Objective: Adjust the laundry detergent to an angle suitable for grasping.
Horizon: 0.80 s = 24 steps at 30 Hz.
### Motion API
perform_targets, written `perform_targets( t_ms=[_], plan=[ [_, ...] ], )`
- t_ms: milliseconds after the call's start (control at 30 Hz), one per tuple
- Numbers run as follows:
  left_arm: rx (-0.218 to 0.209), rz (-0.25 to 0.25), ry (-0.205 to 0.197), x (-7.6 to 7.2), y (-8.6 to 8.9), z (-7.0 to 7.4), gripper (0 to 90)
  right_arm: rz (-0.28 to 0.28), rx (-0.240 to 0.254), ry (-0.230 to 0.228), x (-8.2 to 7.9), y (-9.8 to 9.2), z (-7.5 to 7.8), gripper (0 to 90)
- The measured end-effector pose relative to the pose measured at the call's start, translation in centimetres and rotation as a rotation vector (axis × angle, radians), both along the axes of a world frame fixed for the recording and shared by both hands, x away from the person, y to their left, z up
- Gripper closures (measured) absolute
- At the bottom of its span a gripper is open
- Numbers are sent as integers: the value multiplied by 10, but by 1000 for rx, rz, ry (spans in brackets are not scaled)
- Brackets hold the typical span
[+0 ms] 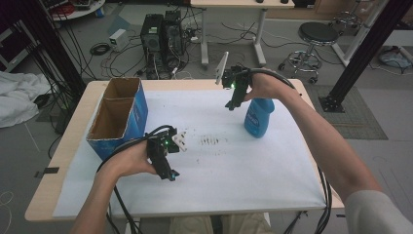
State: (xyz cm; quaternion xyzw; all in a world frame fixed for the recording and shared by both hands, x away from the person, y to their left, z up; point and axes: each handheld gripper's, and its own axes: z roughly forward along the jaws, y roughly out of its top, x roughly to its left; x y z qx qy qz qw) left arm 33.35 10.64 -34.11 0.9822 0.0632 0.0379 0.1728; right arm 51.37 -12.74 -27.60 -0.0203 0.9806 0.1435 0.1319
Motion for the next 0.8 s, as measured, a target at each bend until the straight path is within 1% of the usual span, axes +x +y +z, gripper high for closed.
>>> perform_targets(
  t_ms=[67, 133, 267, 467, 500, 600, 667, 700, 800],
  plan=[
    [-3, 10, -3, -1, 0, 0, 125, -1, -2, -2, 0, -1, 0, 128],
    [5, 4, -4, 0, 1, 1, 125, -4, -6, 0, 1, -1, 0, 128],
    [2, 13, -4, 1, 0, 1, 125, -8, -17, -3, 0, -3, -1, 128],
    [19, 0, -6, -2, -3, 3, 125, -9, -12, -10, -2, -4, 3, 128],
    [12, -1, -3, -3, -3, 3, 124, -8, -9, -11, -2, -3, 3, 128],
    [15, 7, -6, -4, -2, 5, 125, -10, -6, -9, -2, -3, 3, 128],
    [13, 12, -9, -6, -1, 6, 125, -18, -13, -3, -2, -1, 2, 128],
    [11, 8, -16, -8, 0, 8, 125, -14, -15, -2, -2, 0, 1, 128],
    [5, 11, -14, -10, 0, 8, 125, -11, -21, -4, -3, 2, 1, 128]
  ],
)
